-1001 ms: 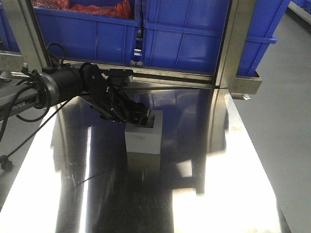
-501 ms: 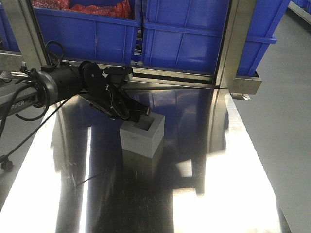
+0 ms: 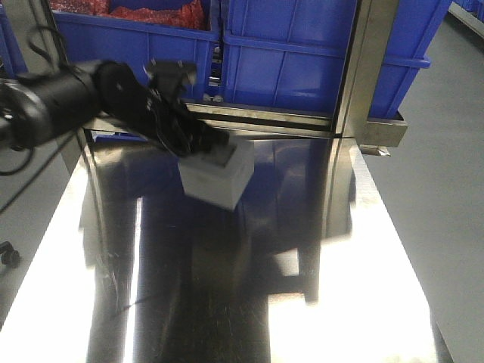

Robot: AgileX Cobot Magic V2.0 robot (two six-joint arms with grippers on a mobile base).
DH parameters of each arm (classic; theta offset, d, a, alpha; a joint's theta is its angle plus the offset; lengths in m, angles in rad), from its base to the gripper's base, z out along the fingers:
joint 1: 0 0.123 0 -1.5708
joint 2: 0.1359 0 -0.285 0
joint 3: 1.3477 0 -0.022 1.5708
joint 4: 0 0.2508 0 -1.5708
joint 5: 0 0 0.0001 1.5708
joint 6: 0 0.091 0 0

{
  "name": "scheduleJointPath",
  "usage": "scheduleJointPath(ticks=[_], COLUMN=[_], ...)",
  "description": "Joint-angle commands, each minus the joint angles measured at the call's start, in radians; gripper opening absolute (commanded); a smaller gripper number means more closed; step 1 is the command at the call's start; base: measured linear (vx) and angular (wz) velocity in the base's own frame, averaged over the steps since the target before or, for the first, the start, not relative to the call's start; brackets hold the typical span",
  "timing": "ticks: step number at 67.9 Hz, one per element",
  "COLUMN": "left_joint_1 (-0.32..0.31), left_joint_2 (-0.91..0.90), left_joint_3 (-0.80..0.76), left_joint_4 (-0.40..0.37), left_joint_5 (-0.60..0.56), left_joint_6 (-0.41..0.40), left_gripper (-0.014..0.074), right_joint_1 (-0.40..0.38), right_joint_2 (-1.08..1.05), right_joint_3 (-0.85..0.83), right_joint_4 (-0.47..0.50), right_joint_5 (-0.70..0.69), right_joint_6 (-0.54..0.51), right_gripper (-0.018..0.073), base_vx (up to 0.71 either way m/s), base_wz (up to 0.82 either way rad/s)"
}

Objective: Sort gray base to blue bin
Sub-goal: 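Lift the gray block with the left gripper and pull it toward the robot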

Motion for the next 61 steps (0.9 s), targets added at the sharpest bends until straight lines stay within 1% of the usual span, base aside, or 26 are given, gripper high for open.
scheduleJointPath(ticks=[1, 6, 13, 26, 40, 52, 61], left_joint_1=[-0.005, -0.005, -0.005, -0.005, -0.005, -0.005, -0.005], left_joint_2=[-0.147, -0.213, -0.328, -0.559, -0.823, -1.055, -1.223], left_joint_3=[-0.012, 0.024, 0.118, 0.353, 0.623, 0.844, 0.969], left_joint_4=[-0.02, -0.02, -0.02, -0.019, -0.023, -0.023, -0.023], left_joint_5=[-0.121, -0.164, -0.243, -0.375, -0.494, -0.636, -0.68], left_joint_6=[-0.002, -0.002, 0.005, 0.049, 0.048, 0.048, 0.048], left_gripper=[-0.0003, 0.0001, 0.0003, 0.0004, 0.0004, 0.0004, 0.0004], right_joint_1=[-0.005, -0.005, -0.005, -0.005, -0.005, -0.005, -0.005], right_joint_2=[0.018, 0.018, 0.018, 0.018, 0.018, 0.018, 0.018], right_joint_3=[0.002, 0.002, 0.002, 0.002, 0.002, 0.002, 0.002], right_joint_4=[-0.008, -0.008, -0.008, -0.008, -0.008, -0.008, -0.008], right_joint_5=[-0.074, -0.074, -0.074, -0.074, -0.074, -0.074, -0.074], right_joint_6=[-0.012, -0.012, -0.012, -0.012, -0.012, -0.012, -0.012], right_gripper=[-0.0005, -0.0005, -0.0005, -0.0005, -0.0005, -0.0005, -0.0005], base_vx=[0.0, 0.0, 0.0, 0.0, 0.0, 0.0, 0.0], base_wz=[0.0, 0.0, 0.0, 0.0, 0.0, 0.0, 0.0])
